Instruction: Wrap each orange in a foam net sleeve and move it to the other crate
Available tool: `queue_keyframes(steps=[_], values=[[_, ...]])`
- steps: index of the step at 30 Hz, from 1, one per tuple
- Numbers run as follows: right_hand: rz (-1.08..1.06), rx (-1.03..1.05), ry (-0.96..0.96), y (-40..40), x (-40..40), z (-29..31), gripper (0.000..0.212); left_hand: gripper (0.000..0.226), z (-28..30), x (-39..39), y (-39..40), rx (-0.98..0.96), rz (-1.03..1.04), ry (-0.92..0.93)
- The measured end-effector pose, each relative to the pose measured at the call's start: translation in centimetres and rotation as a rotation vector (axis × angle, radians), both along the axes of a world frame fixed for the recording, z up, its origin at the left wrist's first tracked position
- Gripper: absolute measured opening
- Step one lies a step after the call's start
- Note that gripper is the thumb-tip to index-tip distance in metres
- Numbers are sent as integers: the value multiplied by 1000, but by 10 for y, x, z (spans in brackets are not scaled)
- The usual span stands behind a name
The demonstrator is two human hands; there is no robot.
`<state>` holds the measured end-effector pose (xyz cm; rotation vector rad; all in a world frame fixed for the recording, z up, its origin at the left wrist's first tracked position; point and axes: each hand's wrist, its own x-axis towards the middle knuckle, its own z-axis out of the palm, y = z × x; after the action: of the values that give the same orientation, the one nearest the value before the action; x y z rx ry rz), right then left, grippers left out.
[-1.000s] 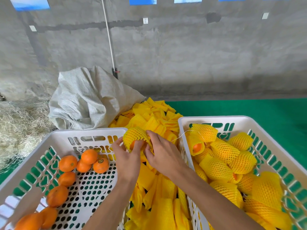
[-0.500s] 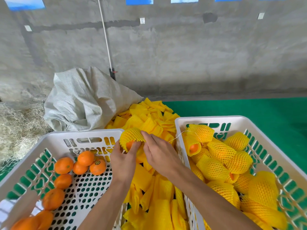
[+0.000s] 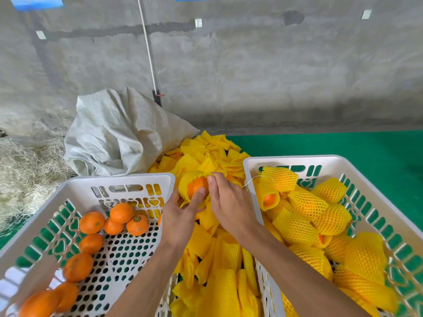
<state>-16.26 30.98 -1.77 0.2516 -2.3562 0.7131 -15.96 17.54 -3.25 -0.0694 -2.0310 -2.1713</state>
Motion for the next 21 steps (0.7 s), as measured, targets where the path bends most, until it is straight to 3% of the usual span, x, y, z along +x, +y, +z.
queue_keyframes(steps=[6,9,12,16,21], values=[[37,-243,2,2,-5,-1,53,28,1,3,1,8,4,42],[94,-354,-98,1,-4,0,59,34,2,3,0,-19,20,37],[93,-321,-235,-2,-1,0,76,34,-2,3,-1,-104,-12,97],[71,-399,-389,-5,-5,-7,92,79,-5,5,0,-208,-92,76],[-10,-457,-296,6,-11,-6,88,85,-12,5,3,-238,-243,66]])
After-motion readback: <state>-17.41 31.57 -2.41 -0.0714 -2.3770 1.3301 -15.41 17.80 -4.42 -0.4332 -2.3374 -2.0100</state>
